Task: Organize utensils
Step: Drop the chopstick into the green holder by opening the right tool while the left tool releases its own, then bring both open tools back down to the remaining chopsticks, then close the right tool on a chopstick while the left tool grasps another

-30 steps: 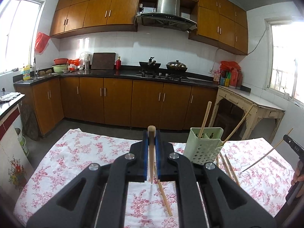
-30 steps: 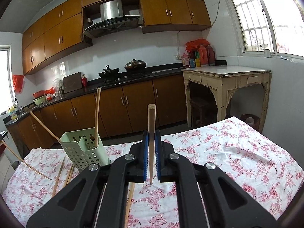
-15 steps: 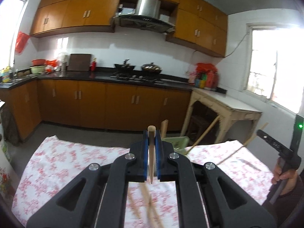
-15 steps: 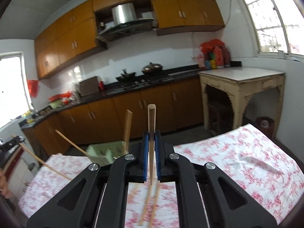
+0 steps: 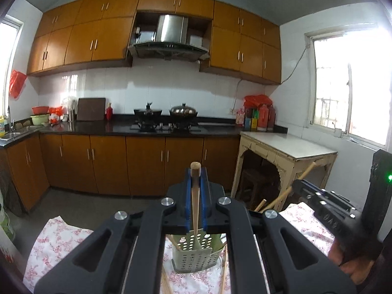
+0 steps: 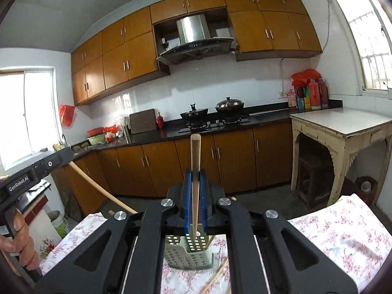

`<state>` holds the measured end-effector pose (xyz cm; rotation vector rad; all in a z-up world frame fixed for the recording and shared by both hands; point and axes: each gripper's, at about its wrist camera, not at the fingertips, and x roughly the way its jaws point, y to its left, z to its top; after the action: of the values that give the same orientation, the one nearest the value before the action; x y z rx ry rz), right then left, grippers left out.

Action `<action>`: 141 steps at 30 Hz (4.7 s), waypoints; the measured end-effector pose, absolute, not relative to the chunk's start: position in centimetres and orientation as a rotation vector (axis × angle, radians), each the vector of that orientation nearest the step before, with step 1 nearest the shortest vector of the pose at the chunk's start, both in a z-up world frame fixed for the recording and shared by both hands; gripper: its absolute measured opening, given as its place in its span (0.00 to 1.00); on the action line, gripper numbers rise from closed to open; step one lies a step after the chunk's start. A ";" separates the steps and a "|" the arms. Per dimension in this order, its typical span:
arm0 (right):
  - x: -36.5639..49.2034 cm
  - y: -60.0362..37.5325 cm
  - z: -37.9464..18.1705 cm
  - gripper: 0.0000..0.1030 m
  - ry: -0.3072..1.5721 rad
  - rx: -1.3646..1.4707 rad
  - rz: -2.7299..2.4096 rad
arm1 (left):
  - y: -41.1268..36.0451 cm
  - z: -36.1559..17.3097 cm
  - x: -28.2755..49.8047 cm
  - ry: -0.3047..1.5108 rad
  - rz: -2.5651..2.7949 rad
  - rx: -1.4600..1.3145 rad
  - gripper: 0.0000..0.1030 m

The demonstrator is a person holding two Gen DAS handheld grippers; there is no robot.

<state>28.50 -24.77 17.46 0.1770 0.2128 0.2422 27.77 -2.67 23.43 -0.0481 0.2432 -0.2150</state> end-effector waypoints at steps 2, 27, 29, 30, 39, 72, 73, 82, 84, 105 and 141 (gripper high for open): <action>29.9 -24.4 16.9 0.07 0.237 0.172 0.239 | -3.1 22.9 29.2 0.277 -0.209 -0.042 0.07; 35.7 -22.7 12.2 0.24 0.453 0.209 0.258 | -1.1 17.0 36.2 0.426 -0.146 -0.071 0.26; 35.8 -22.8 12.4 0.24 0.449 0.213 0.254 | -0.8 17.2 35.9 0.420 -0.142 -0.083 0.26; 35.6 -22.9 12.5 0.24 0.442 0.217 0.252 | -0.5 17.3 35.8 0.416 -0.140 -0.088 0.27; 33.4 -23.8 14.3 0.24 0.377 0.204 0.231 | 1.0 18.8 33.0 0.370 -0.123 -0.121 0.30; 31.8 -25.9 -8.6 0.26 0.834 0.173 0.097 | 9.0 -4.8 27.4 0.731 0.086 -0.195 0.49; 31.8 -25.7 -8.9 0.25 0.841 0.161 0.091 | 8.8 -5.1 27.6 0.739 0.080 -0.195 0.49; 32.3 -26.6 -9.0 0.07 0.845 0.119 0.023 | 7.4 -6.5 28.7 0.779 0.027 -0.185 0.49; 32.6 -27.6 -9.0 0.07 0.843 0.141 -0.016 | 6.9 -6.7 29.0 0.790 0.016 -0.174 0.48; 33.2 -30.8 -9.2 0.07 0.832 0.228 -0.076 | 9.0 -8.6 31.4 0.890 0.083 -0.069 0.09; 29.2 -31.9 -9.4 0.08 0.837 0.209 -0.047 | 8.7 -8.5 28.2 0.897 0.045 -0.018 0.08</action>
<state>29.18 -31.87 -9.38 0.2088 0.8369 -0.0473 28.25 8.68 -8.47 -0.0182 0.8974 0.0452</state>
